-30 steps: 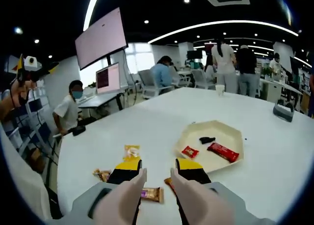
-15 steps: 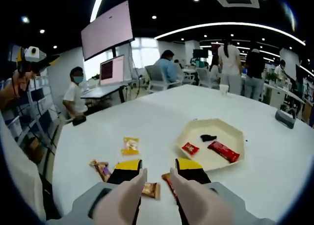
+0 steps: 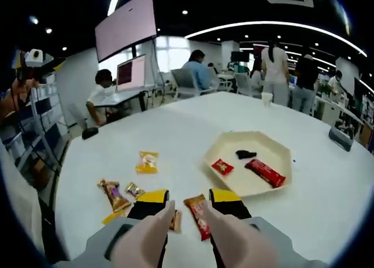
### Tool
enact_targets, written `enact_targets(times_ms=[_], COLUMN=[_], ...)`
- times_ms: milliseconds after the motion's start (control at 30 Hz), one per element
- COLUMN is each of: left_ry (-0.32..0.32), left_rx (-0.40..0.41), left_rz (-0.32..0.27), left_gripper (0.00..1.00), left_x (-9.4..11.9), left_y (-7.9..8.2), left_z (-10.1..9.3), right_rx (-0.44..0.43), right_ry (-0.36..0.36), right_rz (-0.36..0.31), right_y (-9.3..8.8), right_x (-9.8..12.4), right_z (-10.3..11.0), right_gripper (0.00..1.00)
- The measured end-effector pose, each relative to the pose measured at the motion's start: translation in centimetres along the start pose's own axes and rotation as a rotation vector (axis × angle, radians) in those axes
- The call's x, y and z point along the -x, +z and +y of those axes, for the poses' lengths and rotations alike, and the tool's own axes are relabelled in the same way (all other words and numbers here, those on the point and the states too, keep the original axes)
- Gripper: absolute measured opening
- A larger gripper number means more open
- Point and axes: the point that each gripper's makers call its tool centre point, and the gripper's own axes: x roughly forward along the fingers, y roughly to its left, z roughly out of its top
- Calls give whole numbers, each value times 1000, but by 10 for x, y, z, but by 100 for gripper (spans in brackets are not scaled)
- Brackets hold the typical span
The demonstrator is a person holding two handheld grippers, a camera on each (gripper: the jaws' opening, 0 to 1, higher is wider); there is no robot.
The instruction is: Place the target food into the container with the food tongs after gripping and lifting it, then release it inside without dropping or visibly crushing the food.
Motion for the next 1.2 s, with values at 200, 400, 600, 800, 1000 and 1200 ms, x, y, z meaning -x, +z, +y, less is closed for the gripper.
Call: enact_targets(times_ms=[200,400,600,800,1000,1200], left_ry=[0,0,14,2,27,47], left_rx=[-4,-12,-17,-27,-15,25], left_rz=[-3,17,-8,21,-2,-35], left_gripper=[99,99,99,99,99,99], left_x=[-4,-6,-2,-2,5,11], left_y=[4,8,16,17,19,15], left_z=[2,6,13,13,20,22], right_rx=[35,66,61,57,35,3], right_ry=[28,34,51,58,51,51], right_rz=[25,51,103,114,134,149], right_y=[-5,-13,-30,-31,-36,-41], right_x=[-8,-14,-25,-34,-43,-48], right_z=[-1,-4,-8,-11,-18,-20], right_gripper=[27,27,26,26,26,26])
